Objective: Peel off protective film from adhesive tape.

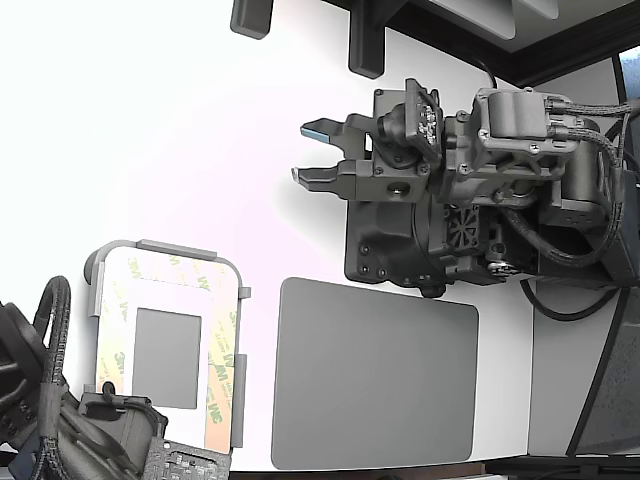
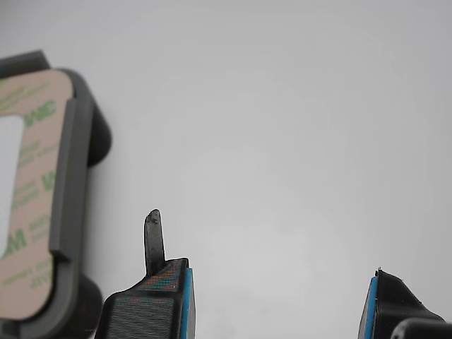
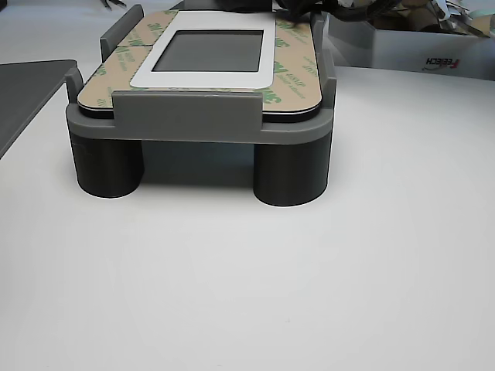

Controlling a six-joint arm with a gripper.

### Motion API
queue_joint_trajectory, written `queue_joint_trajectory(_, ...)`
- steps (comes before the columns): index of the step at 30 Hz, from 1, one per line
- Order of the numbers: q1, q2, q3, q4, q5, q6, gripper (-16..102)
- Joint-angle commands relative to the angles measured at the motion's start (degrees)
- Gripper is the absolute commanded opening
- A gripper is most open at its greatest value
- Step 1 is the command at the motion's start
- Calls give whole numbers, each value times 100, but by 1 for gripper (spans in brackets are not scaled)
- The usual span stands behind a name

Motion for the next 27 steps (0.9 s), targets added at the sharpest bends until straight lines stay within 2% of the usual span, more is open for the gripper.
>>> queue_joint_trajectory(1, 659, 123, 70, -211, -158, -7515, -11)
queue_joint_trajectory(15, 659, 123, 70, -782, -18, -7295, -12)
queue_joint_trajectory(21, 668, -615, 62, -1828, -70, -7181, -12)
queue_joint_trajectory(24, 712, -1292, 53, -2461, -193, -7444, -12)
queue_joint_trajectory(27, 984, -2145, -88, -3076, -62, -7796, -12)
